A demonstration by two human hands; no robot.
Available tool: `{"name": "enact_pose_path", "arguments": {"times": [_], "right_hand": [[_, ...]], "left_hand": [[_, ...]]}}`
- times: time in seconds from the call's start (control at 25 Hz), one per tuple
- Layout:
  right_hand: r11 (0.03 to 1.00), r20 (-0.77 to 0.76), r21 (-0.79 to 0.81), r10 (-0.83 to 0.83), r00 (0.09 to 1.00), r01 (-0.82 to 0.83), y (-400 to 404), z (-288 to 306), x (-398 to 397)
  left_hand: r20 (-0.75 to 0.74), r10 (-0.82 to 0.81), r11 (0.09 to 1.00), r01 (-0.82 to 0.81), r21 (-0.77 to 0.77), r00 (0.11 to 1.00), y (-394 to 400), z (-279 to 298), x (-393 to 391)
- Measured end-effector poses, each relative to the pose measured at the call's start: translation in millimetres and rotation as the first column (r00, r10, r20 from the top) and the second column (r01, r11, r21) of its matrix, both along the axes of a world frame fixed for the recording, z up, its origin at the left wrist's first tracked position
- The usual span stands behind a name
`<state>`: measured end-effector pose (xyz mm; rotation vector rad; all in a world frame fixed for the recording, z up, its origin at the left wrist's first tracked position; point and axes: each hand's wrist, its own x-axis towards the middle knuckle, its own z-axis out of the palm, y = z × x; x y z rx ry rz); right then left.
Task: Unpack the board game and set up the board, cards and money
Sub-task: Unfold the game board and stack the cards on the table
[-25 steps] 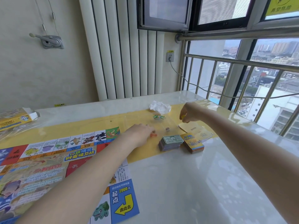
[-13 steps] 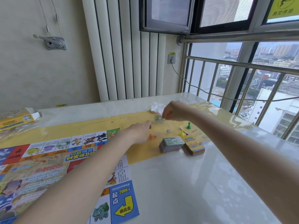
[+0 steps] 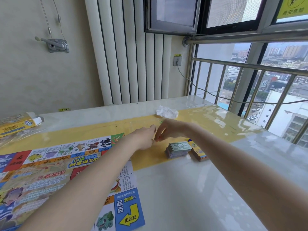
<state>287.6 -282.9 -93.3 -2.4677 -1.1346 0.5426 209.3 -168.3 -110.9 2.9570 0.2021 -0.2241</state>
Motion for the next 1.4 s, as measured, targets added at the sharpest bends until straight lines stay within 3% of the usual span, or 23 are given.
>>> {"name": "enact_pose_path", "arguments": {"times": [0.08,0.16,0.24,0.32,0.44,0.64,0.76,0.84,1.0,1.12,1.28,1.4], "right_hand": [[0.989,0.033,0.131,-0.071,0.997,0.066,-6.0,5.0,6.6],[0.967,0.195,0.176,-0.218,0.956,0.185,-17.8,16.1,27.6],[0.928,0.33,0.146,-0.373,0.867,0.343,-37.6,20.4,49.7],[0.905,0.343,0.04,-0.41,0.845,0.423,-55.6,14.8,57.0],[0.918,0.296,-0.095,-0.343,0.892,0.385,-68.7,-0.5,47.5],[0.974,0.314,0.095,-0.225,0.922,0.205,-53.0,14.9,33.6],[0.99,0.303,-0.122,-0.027,0.953,0.067,-31.3,7.5,20.8],[0.953,0.333,-0.284,-0.008,0.943,0.109,-21.4,2.7,23.6],[0.919,0.349,-0.356,-0.038,0.936,0.17,-12.2,-4.4,28.2],[0.943,0.366,-0.293,-0.04,0.93,0.156,-12.6,-5.8,23.9],[0.947,0.307,0.07,-0.319,0.896,0.313,-36.7,7.9,46.7],[0.923,0.316,0.009,-0.366,0.875,0.383,-51.9,-0.9,52.8]], "left_hand": [[-0.011,-0.001,1.0,0.001,-0.002,1.0,0.7,-0.2,0.5],[-0.007,-0.004,1.0,0.004,0.005,1.0,-0.5,1.3,0.2],[0.004,-0.014,0.999,0.013,0.03,1.0,-2.6,2.2,-0.2],[0.0,-0.019,0.999,0.019,0.05,1.0,-3.3,1.8,0.0],[-0.01,-0.014,0.999,0.014,0.046,1.0,-3.2,0.1,1.5],[-0.008,-0.017,0.999,0.017,0.034,1.0,-1.9,2.3,2.1],[-0.014,-0.005,0.998,0.006,0.057,1.0,-4.3,0.4,1.5],[-0.013,0.0,0.996,0.001,0.086,1.0,-7.5,-2.0,2.5],[-0.016,0.003,0.996,-0.001,0.092,1.0,-6.6,-2.7,2.9],[-0.023,0.002,0.994,0.001,0.108,1.0,-8.1,-2.6,2.0],[-0.038,-0.023,0.995,0.027,0.095,0.999,-6.4,1.1,2.2],[-0.051,-0.043,0.997,0.046,0.069,0.998,-1.0,3.9,4.0]]}}
